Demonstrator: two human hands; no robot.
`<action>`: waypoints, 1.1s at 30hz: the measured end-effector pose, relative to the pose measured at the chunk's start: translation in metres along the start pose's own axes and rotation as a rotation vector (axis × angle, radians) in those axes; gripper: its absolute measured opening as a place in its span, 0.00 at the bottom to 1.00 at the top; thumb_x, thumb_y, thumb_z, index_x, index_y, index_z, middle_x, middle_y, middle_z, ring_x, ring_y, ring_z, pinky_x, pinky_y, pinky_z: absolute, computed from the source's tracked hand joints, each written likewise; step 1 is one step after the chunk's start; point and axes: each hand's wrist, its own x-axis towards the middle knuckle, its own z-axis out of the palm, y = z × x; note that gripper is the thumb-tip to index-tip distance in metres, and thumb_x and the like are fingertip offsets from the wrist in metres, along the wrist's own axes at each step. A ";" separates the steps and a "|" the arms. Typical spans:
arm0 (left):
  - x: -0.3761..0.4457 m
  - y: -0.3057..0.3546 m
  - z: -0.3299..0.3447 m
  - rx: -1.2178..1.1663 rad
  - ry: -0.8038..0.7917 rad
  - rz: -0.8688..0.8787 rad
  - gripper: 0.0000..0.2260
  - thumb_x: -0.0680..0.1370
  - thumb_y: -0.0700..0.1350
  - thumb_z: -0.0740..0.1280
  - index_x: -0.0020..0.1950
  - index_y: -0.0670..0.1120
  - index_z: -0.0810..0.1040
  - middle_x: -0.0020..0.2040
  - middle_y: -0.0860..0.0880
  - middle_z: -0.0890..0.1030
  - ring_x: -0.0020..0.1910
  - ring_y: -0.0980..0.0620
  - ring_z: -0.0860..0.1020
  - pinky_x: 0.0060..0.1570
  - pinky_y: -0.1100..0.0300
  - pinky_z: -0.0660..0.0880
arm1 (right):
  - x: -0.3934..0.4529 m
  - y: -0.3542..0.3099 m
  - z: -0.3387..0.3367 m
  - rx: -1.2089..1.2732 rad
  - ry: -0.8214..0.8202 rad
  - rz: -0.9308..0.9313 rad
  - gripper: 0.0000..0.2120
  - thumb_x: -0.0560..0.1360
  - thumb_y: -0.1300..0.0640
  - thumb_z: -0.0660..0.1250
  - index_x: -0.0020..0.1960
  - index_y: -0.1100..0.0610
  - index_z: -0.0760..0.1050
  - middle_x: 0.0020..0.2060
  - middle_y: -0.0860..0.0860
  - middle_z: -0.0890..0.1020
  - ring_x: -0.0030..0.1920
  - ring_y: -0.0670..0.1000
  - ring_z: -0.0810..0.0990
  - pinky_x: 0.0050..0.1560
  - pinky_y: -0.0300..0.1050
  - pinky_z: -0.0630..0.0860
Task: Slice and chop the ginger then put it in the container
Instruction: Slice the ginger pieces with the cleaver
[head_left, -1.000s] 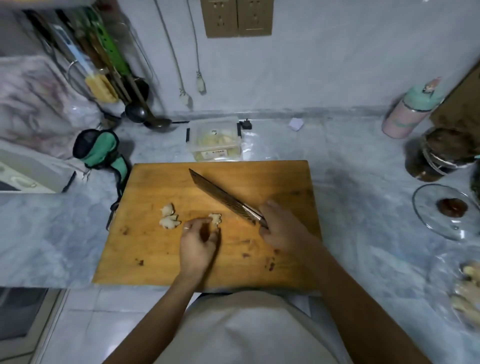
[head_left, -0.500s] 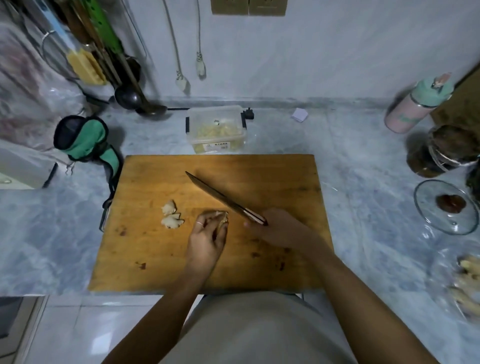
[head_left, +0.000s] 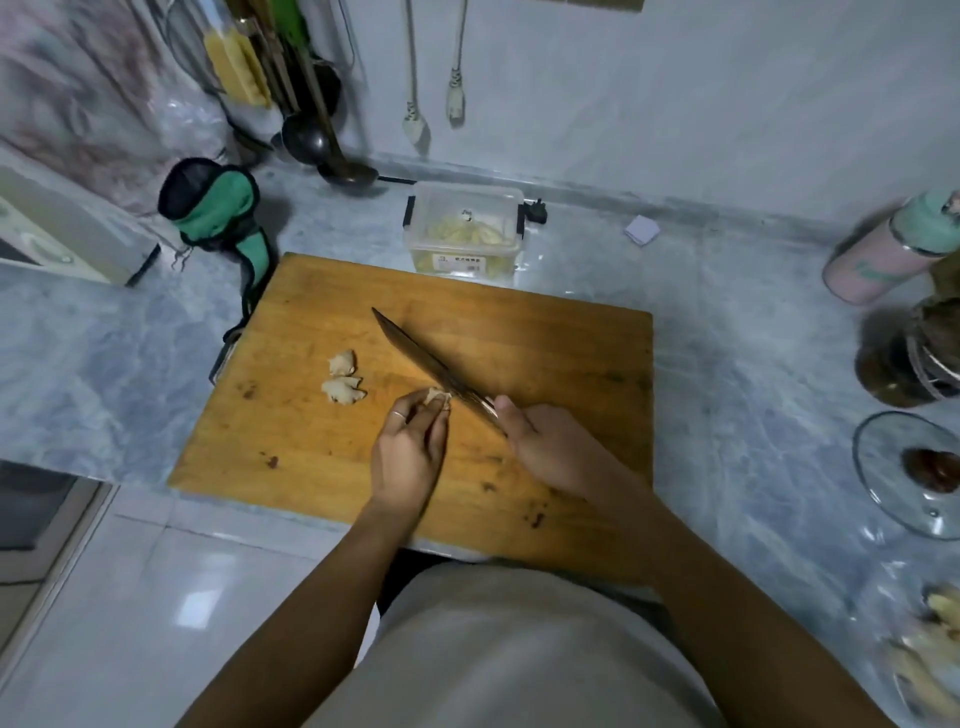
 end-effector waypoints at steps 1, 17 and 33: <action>0.000 0.001 0.001 0.005 0.015 -0.002 0.10 0.79 0.43 0.69 0.59 0.43 0.83 0.60 0.47 0.79 0.54 0.51 0.79 0.56 0.70 0.68 | -0.001 0.001 0.000 0.006 0.005 -0.004 0.32 0.84 0.37 0.45 0.35 0.56 0.71 0.35 0.55 0.78 0.38 0.54 0.78 0.46 0.47 0.73; -0.002 0.009 0.017 0.111 0.136 -0.045 0.09 0.77 0.41 0.71 0.56 0.41 0.85 0.58 0.43 0.81 0.49 0.44 0.82 0.45 0.57 0.78 | 0.002 0.006 -0.009 -0.045 -0.069 -0.062 0.31 0.84 0.38 0.44 0.34 0.55 0.70 0.31 0.51 0.75 0.34 0.50 0.75 0.41 0.47 0.71; 0.004 0.014 0.010 0.095 0.131 0.001 0.05 0.77 0.38 0.70 0.50 0.38 0.84 0.56 0.42 0.82 0.46 0.43 0.82 0.41 0.60 0.75 | 0.001 0.012 0.003 -0.145 -0.031 -0.150 0.33 0.83 0.36 0.42 0.35 0.55 0.72 0.33 0.53 0.78 0.40 0.52 0.80 0.44 0.54 0.79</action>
